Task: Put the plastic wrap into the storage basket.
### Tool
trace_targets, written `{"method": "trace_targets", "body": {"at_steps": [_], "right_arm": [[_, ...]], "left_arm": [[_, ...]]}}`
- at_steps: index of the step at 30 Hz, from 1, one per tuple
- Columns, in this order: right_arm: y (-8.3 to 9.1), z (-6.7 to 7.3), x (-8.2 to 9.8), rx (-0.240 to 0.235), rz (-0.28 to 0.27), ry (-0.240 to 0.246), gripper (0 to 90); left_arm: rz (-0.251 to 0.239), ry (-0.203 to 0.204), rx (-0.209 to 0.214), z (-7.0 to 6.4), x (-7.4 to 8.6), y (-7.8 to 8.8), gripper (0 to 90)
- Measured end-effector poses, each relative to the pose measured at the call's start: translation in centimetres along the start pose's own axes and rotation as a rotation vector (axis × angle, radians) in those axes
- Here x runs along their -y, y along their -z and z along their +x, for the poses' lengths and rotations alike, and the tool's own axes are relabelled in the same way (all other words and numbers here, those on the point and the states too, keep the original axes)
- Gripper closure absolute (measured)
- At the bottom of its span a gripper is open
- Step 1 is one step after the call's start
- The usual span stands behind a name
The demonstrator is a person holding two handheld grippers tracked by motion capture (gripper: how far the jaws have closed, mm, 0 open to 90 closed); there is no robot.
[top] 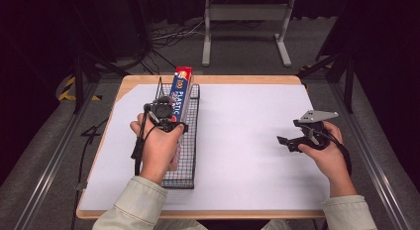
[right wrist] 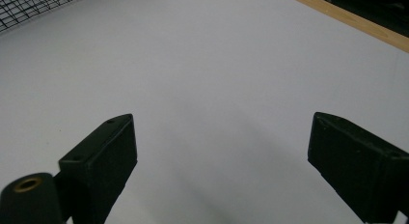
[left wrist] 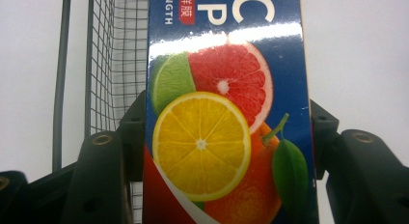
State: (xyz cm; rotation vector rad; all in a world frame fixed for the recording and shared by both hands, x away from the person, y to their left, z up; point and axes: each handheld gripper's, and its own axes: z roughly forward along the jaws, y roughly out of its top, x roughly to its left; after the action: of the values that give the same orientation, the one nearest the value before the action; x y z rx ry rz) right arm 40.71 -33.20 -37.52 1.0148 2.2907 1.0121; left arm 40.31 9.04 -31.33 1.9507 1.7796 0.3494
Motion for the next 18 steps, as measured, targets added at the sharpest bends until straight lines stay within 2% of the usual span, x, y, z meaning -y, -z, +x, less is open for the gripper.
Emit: {"method": "trace_targets", "body": {"at_steps": [5, 8, 11, 18], "right_arm": [[-0.2, 0.1, 0.0, -0.007, -0.001, -0.002, 10.3], [-0.2, 0.1, -0.1, -0.007, 0.002, 0.002, 10.3], [-0.2, 0.2, -0.1, -0.009, 0.001, 0.002, 10.3], [-0.1, 0.1, 0.0, -0.016, -0.007, -0.001, 9.8]], "left_arm": [[0.004, 0.004, 0.007, 0.2, 0.4, -0.7, 40.2], [0.009, 0.002, -0.007, 0.3, 0.8, -1.2, 40.1], [0.017, 0.006, 0.001, 0.4, 1.1, -1.6, 40.1], [0.029, 0.017, -0.013, 0.6, 1.6, -2.8, 40.0]]}}
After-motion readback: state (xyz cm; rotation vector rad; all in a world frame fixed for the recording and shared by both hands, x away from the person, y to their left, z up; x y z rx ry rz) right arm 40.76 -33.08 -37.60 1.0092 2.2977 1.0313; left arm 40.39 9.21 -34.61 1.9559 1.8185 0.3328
